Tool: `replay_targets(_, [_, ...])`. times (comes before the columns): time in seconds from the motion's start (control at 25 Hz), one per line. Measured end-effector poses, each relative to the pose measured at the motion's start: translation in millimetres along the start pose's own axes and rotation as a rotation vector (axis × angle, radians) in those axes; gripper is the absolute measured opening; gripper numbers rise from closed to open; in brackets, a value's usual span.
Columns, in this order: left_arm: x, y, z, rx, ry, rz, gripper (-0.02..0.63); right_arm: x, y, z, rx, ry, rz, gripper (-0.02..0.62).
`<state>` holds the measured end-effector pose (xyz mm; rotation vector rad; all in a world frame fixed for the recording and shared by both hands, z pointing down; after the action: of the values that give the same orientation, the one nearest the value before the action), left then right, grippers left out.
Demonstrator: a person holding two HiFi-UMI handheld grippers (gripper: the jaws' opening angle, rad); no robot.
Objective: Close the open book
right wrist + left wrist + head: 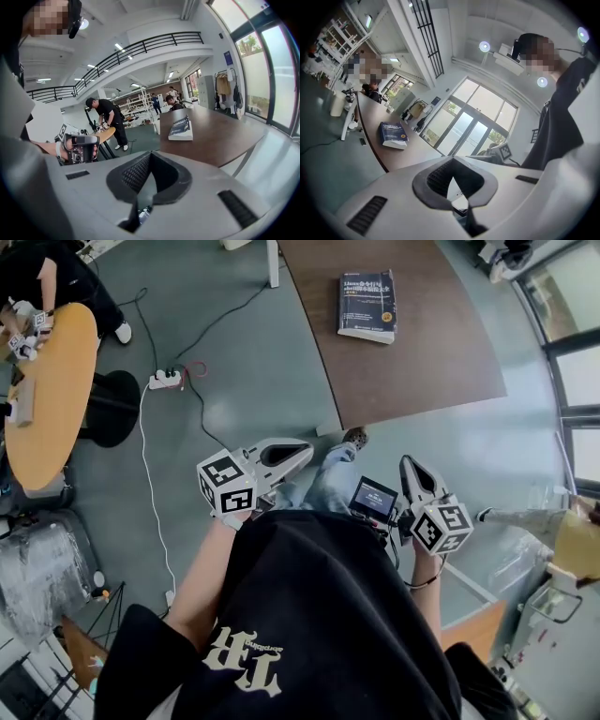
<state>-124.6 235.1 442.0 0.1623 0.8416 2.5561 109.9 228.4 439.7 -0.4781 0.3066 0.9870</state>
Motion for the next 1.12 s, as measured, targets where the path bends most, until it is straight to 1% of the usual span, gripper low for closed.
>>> replay_targets(0.2, [23,-11,2,0.019,-0.072,-0.004,0.003,11,14,8,0.001,-0.019,-0.025,-0.014])
replay_targets(0.36, [34,-22,8,0.031,-0.099,0.003,0.003,22,24,17,0.003,-0.036,-0.054,-0.014])
replay_targets(0.44, [37,-28,12,0.020,-0.103,-0.008,0.003,25,30,23,0.001,-0.044,-0.087,-0.014])
replay_targets(0.6, [38,-40,15,-0.036,-0.102,-0.032,0.003,28,43,30,0.004,-0.057,-0.171,-0.014])
replay_targets(0.68, [36,-50,15,-0.054,-0.107,-0.041,0.003,32,50,31,0.029,-0.047,-0.201,-0.014])
replay_targets(0.8, [32,-71,16,-0.056,-0.108,-0.048,0.003,45,62,32,0.077,-0.027,-0.235,-0.014])
replay_targets(0.92, [29,-97,20,-0.073,-0.088,-0.040,0.003,65,70,38,0.091,-0.023,-0.243,-0.014])
replay_targets(1.0, [29,-115,24,-0.094,-0.080,-0.022,0.003,80,75,45,0.084,-0.028,-0.240,-0.014])
replay_targets(1.12, [32,-141,36,-0.102,-0.079,-0.017,0.003,105,80,61,0.075,-0.031,-0.230,-0.014])
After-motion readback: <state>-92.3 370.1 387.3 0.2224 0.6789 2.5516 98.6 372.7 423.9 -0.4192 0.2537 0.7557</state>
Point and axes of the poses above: the fingertips, and each gripper's own axes: x backward along the fingers, y to its left, z out of its underside, the point moved 3 cm from there along x, backward along the fingers, and after that the axes turned 2 degrees about -y, right-handed, at the moved point
